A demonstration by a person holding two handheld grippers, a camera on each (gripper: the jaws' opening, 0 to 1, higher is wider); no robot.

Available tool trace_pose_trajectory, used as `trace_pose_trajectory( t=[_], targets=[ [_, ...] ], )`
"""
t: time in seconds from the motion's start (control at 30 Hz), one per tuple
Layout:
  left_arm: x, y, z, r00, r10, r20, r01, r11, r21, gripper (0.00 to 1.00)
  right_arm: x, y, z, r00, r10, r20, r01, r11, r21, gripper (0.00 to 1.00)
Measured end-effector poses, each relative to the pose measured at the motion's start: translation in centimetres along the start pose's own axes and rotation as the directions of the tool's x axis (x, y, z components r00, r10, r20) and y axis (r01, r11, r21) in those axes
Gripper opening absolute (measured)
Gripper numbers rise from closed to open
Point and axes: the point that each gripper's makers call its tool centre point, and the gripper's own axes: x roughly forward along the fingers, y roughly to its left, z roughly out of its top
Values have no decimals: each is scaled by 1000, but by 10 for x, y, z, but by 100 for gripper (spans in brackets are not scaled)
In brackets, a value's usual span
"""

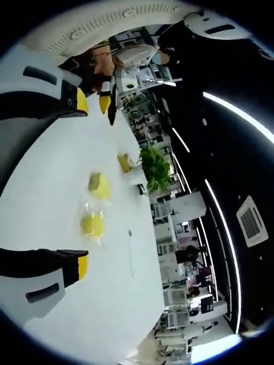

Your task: Compare the silicone blocks by pressing each to a similar depth, holding the contact briefly, and releasing to observe deformation and rebound differences across the visible hardness samples.

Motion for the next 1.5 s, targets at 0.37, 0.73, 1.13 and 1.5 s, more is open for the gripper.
trace_pose_trajectory(
  t=[0.37, 0.73, 1.13, 1.5],
  targets=[
    [-30, 9, -12, 996, 88, 1, -88, 996, -15, 69, 1, 18, -6, 1000, 24, 17, -25, 1000, 19, 87],
    [-35, 6, -5, 996, 87, 31, -87, 996, -6, 70, 0, 32, -1, 999, 36, 32, -33, 993, -109, 96],
    [-41, 13, 9, 990, 120, 79, -122, 992, 22, 64, 3, 40, 10, 996, 52, 71, -46, 995, -86, 96],
    [-44, 16, 13, 989, 109, 97, -106, 994, -34, 66, 0, 39, 19, 993, 58, 102, -47, 993, -106, 82]
  ],
)
